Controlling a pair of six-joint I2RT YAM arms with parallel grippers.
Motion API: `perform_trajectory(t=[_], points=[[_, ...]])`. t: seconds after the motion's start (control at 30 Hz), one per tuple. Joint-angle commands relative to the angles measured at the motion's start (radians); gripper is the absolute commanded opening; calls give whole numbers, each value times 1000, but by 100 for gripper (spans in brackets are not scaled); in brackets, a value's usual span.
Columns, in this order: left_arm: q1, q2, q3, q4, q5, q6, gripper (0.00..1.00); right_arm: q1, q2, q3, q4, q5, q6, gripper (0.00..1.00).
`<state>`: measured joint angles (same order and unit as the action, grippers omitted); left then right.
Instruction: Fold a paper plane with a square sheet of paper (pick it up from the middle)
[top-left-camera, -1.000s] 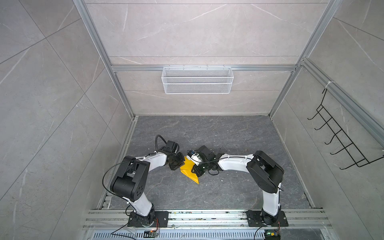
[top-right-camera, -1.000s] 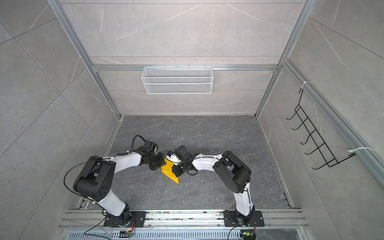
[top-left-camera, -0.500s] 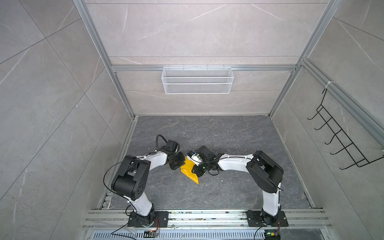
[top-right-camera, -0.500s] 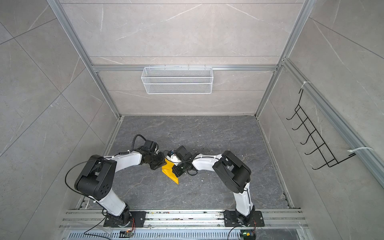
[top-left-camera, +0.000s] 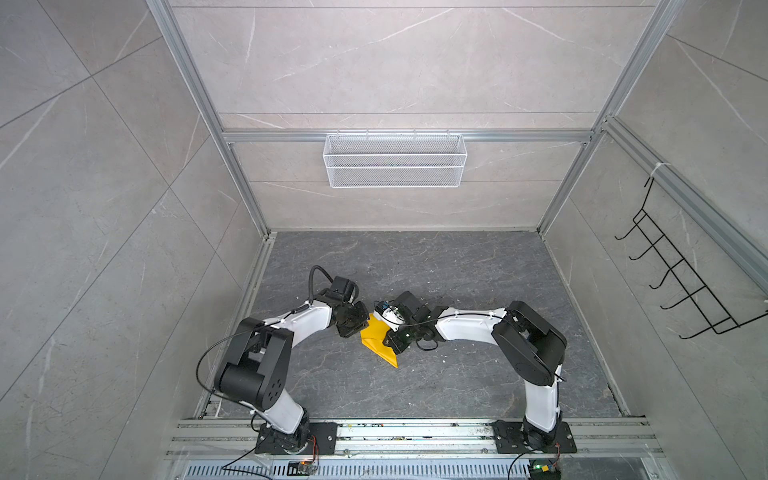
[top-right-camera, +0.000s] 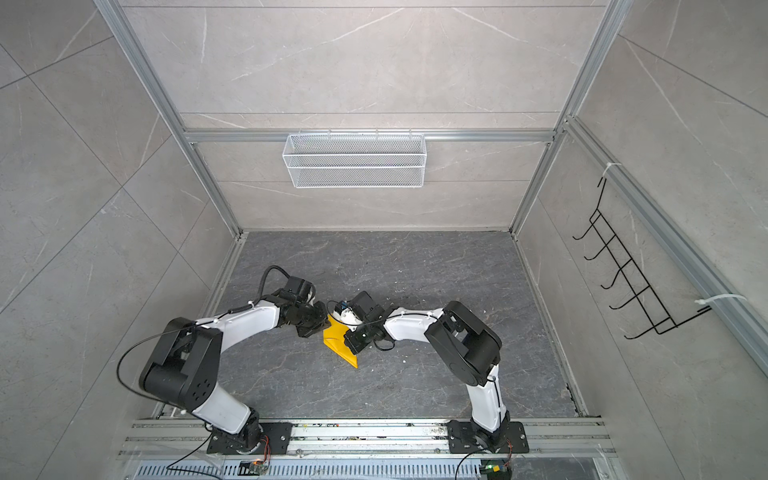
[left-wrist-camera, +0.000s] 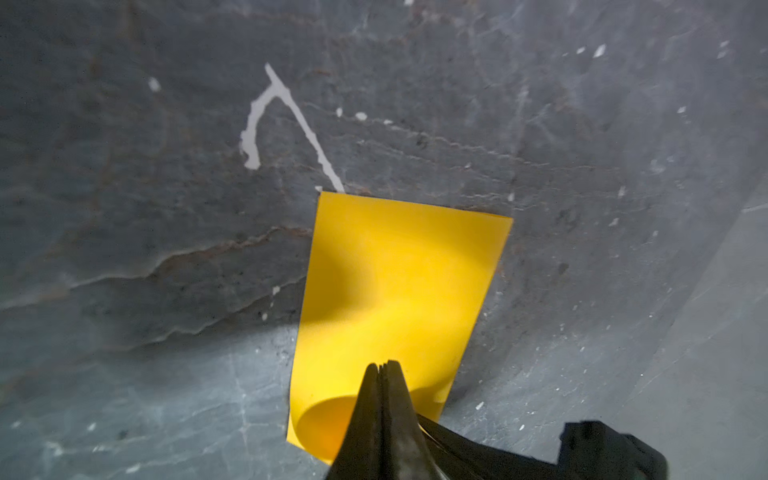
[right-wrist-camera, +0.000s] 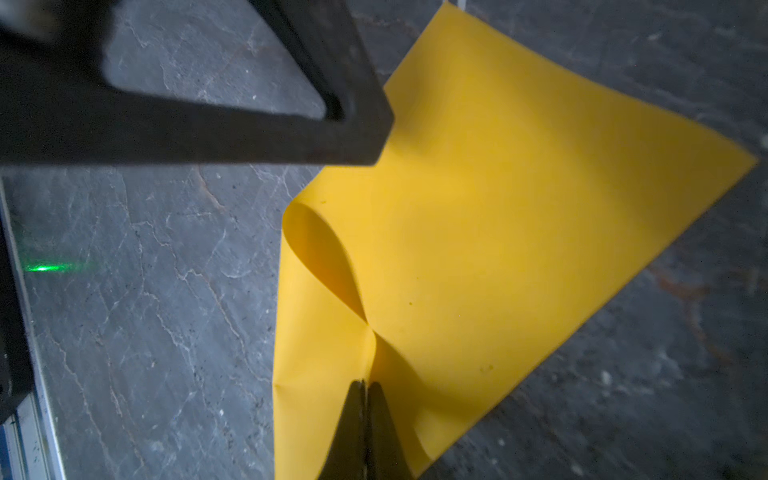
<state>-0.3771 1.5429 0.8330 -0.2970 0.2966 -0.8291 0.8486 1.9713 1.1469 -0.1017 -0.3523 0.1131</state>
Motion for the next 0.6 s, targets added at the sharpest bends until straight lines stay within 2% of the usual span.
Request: perform_trajectory(t=[0.0, 0.1, 0.27, 0.43, 0.57], points=[[-1, -120, -94, 48, 14, -78, 6, -3, 44, 11, -47, 29, 2, 5], [-21, -194, -209, 182, 68, -157, 7, -3, 49, 15, -50, 26, 6, 5], [-102, -255, -318, 354, 60, -236, 7, -4, 55, 19, -52, 22, 9, 5], [-153, -230, -363, 451, 43, -263, 7, -3, 60, 23, -59, 22, 10, 5], [-165, -190, -363, 462, 39, -259, 6, -2, 61, 26, -64, 22, 8, 5]])
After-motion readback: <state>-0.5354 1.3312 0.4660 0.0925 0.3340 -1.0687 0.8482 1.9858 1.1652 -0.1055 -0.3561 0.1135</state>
